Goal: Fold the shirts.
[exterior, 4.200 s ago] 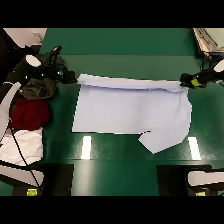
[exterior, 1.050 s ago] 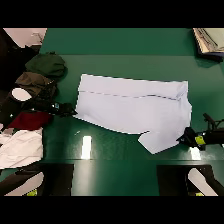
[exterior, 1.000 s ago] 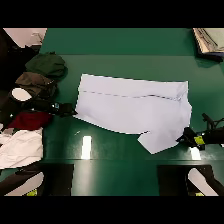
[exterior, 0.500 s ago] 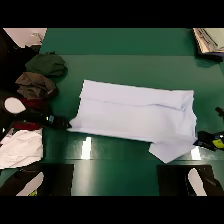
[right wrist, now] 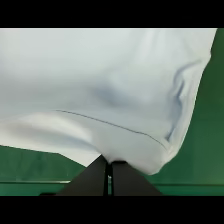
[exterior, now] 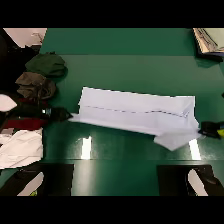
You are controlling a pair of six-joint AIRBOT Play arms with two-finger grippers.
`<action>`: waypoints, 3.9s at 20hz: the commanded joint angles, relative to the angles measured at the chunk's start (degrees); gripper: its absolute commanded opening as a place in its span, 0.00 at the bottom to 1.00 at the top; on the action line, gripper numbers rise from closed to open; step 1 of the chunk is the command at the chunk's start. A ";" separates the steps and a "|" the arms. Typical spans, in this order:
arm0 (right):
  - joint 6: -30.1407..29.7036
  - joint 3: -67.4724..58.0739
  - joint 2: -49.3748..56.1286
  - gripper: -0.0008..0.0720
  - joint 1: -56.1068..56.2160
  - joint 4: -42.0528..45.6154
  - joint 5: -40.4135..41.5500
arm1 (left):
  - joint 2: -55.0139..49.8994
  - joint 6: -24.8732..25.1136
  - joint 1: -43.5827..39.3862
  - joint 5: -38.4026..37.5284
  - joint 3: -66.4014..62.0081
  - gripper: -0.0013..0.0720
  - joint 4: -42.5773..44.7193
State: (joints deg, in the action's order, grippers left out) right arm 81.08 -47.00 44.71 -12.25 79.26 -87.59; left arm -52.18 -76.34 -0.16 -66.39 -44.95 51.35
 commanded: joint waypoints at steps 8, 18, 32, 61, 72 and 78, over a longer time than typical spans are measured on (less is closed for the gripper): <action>2.45 -22.51 31.39 0.03 8.92 -0.15 7.67 | -31.98 1.79 0.02 10.34 -22.12 0.05 -4.55; 3.02 -34.25 41.99 0.76 3.89 -16.52 15.63 | -36.20 3.26 0.04 13.68 -30.10 0.85 -11.13; -16.48 -9.90 40.52 0.96 -21.81 -30.38 7.93 | -36.11 6.19 -13.84 4.00 -34.21 0.05 -10.99; -5.84 -30.99 30.67 0.03 2.75 -36.24 -2.64 | -62.99 -4.87 -32.63 12.28 -59.12 0.05 -8.57; -2.43 -55.54 41.99 0.03 24.72 -35.69 -2.38 | -67.52 -6.16 -32.46 6.47 -63.01 0.05 -5.42; -2.43 -60.83 46.69 0.03 30.99 -35.76 -0.24 | -66.93 -6.19 -23.74 -7.72 -74.14 0.05 -2.40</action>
State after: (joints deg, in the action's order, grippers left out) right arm 78.54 -105.41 89.23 15.57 43.57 -89.21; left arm -119.57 -82.52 -27.94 -66.65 -114.08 46.92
